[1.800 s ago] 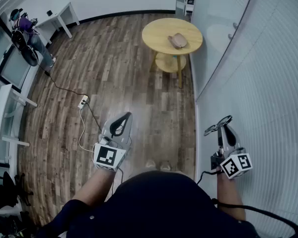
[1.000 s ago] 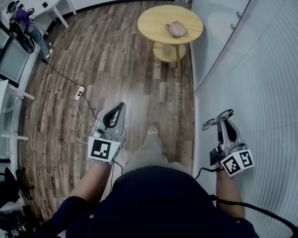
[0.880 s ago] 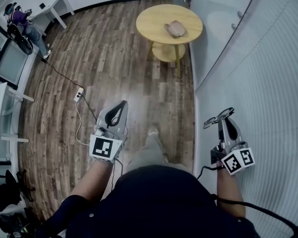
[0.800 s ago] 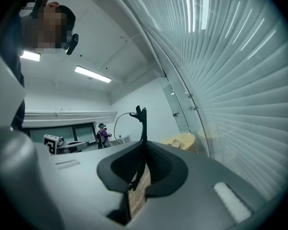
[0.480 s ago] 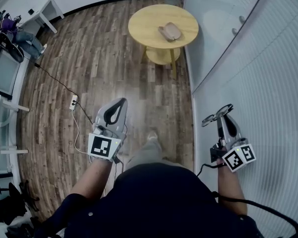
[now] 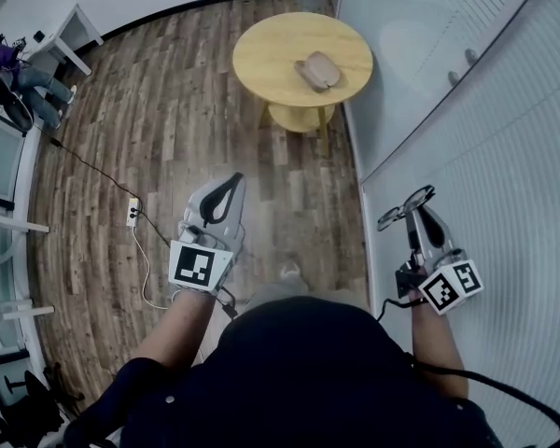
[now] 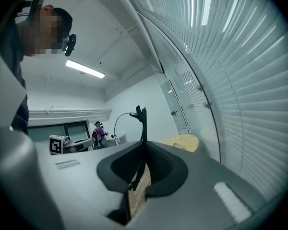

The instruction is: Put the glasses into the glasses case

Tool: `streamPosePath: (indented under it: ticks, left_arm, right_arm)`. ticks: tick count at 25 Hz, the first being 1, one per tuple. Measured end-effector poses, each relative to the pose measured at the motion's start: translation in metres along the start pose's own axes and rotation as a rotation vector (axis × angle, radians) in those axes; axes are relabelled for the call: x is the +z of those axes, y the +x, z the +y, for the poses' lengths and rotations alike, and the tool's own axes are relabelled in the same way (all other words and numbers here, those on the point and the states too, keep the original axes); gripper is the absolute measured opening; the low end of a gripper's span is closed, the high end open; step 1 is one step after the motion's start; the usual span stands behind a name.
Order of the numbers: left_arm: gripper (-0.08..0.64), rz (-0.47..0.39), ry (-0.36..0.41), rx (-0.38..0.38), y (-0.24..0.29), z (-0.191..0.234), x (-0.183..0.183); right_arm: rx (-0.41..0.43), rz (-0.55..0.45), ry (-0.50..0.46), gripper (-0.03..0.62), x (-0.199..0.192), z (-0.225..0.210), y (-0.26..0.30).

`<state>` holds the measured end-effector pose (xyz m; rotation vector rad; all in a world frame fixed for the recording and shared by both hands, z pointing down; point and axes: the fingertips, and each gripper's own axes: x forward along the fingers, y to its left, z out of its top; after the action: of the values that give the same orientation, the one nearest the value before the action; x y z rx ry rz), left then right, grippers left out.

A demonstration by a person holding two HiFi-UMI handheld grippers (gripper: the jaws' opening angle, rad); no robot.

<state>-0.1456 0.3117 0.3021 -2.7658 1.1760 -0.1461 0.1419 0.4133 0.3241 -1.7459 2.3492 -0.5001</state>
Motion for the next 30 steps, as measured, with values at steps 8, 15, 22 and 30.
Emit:
streamPosePath:
  ticks: [8, 15, 22, 30]
  left_arm:
    - [0.006, -0.024, -0.034, -0.041, 0.041, 0.03, 0.0]
    - [0.006, 0.0, -0.062, -0.017, 0.077, 0.051, -0.021]
    - [0.006, 0.055, -0.048, 0.045, 0.123, 0.093, -0.018]
    - [0.006, 0.06, -0.018, 0.07, 0.196, 0.117, -0.006]
  right_arm:
    - [-0.045, 0.0, -0.017, 0.028, 0.011, -0.003, 0.027]
    - [-0.045, 0.039, 0.0, 0.028, 0.012, -0.039, 0.071]
    - [0.023, 0.059, -0.018, 0.028, 0.04, -0.064, 0.148]
    - [0.082, 0.076, -0.02, 0.028, 0.058, -0.116, 0.22]
